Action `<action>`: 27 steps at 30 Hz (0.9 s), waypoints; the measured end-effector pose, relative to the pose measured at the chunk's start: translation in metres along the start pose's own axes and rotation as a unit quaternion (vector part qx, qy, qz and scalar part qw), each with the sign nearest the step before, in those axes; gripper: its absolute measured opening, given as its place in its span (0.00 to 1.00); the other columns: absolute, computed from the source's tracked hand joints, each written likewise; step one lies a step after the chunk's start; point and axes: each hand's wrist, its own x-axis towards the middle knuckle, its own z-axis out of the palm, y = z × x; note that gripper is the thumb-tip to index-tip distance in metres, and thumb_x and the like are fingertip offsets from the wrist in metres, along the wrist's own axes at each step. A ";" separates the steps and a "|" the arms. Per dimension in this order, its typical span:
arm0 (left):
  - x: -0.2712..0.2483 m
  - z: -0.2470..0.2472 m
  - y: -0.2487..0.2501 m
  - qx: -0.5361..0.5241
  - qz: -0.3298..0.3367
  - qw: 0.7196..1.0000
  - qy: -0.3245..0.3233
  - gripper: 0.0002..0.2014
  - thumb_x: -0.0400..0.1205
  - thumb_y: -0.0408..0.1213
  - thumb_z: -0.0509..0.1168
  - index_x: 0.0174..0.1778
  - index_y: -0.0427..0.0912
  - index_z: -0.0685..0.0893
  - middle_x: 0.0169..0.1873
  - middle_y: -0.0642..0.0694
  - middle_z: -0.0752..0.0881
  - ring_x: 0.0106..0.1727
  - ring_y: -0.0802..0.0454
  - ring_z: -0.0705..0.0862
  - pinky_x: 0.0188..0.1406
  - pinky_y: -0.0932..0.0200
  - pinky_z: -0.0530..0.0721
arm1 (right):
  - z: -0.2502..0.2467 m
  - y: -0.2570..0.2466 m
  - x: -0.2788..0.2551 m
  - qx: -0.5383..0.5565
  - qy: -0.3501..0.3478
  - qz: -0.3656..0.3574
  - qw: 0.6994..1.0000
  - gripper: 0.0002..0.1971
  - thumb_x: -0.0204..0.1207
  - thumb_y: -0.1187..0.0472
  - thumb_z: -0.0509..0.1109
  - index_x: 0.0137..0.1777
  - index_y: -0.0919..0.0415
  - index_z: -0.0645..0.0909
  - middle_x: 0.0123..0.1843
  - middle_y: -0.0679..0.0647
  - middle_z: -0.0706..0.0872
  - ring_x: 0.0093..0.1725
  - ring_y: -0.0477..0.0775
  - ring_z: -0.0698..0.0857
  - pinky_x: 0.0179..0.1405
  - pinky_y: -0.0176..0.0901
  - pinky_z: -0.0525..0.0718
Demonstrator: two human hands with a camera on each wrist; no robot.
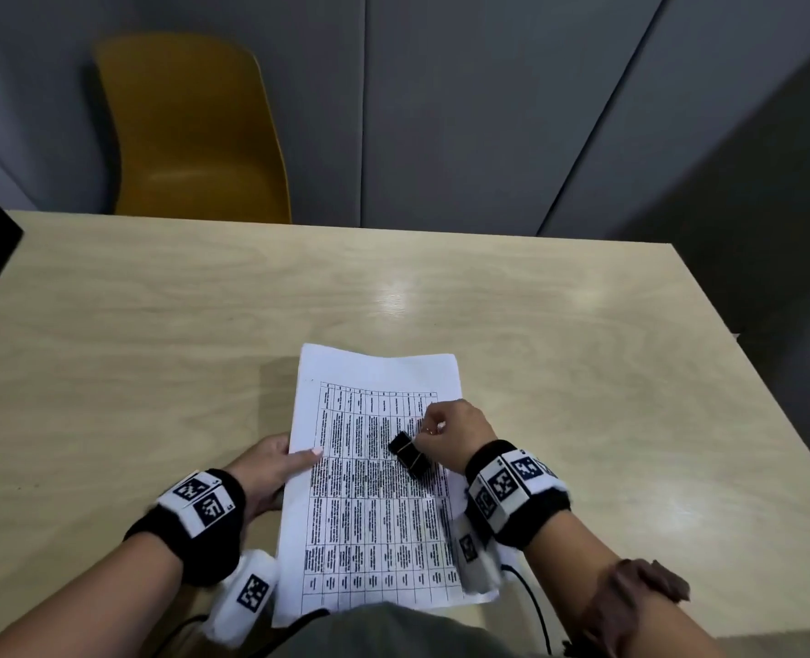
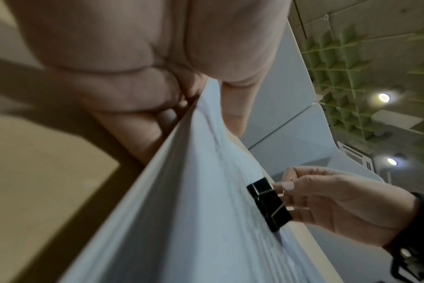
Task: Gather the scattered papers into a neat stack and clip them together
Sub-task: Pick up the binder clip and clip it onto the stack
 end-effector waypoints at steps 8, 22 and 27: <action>0.004 0.000 0.001 -0.016 0.010 0.999 0.033 0.09 0.83 0.29 0.58 0.51 0.30 0.82 0.33 0.39 0.91 0.30 0.47 0.90 0.33 0.49 0.88 | -0.010 -0.007 -0.001 0.011 -0.039 0.016 0.999 0.08 0.70 0.62 0.69 0.31 0.56 0.76 0.37 0.51 0.81 0.39 0.49 0.77 0.27 0.29 0.70; 0.006 -0.001 -0.004 -0.007 0.042 0.998 0.046 0.08 0.82 0.29 0.60 0.46 0.34 0.85 0.35 0.41 0.91 0.34 0.45 0.89 0.57 0.34 0.81 | -0.035 -0.008 0.006 -0.036 -0.120 0.012 0.992 0.13 0.65 0.65 0.77 0.35 0.49 0.76 0.43 0.53 0.85 0.49 0.59 0.86 0.53 0.47 0.83; 0.007 -0.001 -0.005 -0.006 0.046 0.998 0.044 0.08 0.83 0.30 0.60 0.46 0.35 0.85 0.35 0.42 0.92 0.34 0.47 0.89 0.59 0.33 0.81 | -0.046 -0.016 0.009 -0.074 -0.113 0.011 0.991 0.21 0.65 0.64 0.78 0.57 0.55 0.77 0.47 0.51 0.79 0.48 0.53 0.79 0.50 0.43 0.81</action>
